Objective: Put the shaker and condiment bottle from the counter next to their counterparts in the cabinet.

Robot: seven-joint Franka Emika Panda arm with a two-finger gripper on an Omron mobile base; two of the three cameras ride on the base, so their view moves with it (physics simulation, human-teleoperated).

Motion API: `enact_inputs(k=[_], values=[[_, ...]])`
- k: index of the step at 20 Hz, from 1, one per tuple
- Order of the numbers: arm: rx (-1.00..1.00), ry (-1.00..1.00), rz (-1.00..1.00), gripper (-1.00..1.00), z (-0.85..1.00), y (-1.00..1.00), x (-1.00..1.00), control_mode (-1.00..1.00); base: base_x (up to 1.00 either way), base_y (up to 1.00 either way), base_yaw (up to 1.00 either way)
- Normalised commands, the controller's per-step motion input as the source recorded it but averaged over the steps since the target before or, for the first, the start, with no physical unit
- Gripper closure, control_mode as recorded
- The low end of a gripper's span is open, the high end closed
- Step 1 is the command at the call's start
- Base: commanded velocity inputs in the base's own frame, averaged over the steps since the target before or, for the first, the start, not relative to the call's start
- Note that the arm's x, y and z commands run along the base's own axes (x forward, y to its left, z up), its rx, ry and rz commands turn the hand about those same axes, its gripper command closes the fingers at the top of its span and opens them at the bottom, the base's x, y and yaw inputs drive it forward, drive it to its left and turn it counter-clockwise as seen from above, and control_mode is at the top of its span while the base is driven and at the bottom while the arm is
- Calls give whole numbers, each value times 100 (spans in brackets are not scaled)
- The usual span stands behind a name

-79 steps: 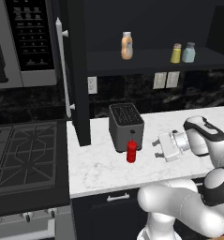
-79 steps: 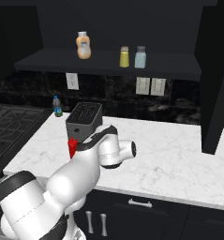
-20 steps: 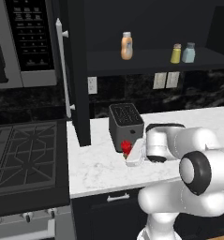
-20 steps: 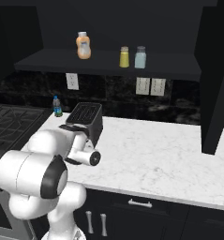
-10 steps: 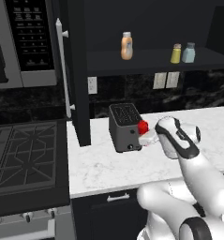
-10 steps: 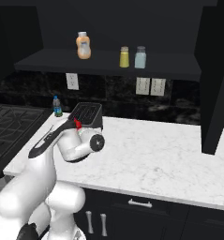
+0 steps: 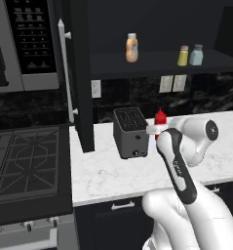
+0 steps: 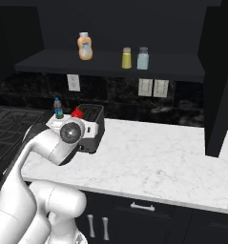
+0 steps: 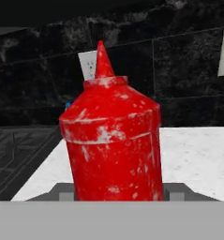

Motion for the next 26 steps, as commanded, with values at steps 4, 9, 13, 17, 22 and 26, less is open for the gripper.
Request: enact_inputs(k=[4, 9, 13, 17, 22, 26], values=[[9, -24, -45, 100, 80, 15, 0, -100, 0, 0, 0], [8, -18, -40, 100, 95, 13, 0, -100, 0, 0, 0], [5, -8, -40, 100, 100, 16, -1, -100, 0, 0, 0], [0, 0, -26, 100, 100, 2, 4, -100, 0, 0, 0], [0, 0, -4, 100, 85, -7, 43, -100, 0, 0, 0], [1, 0, 4, 100, 44, -5, 35, -100, 0, 0, 0]])
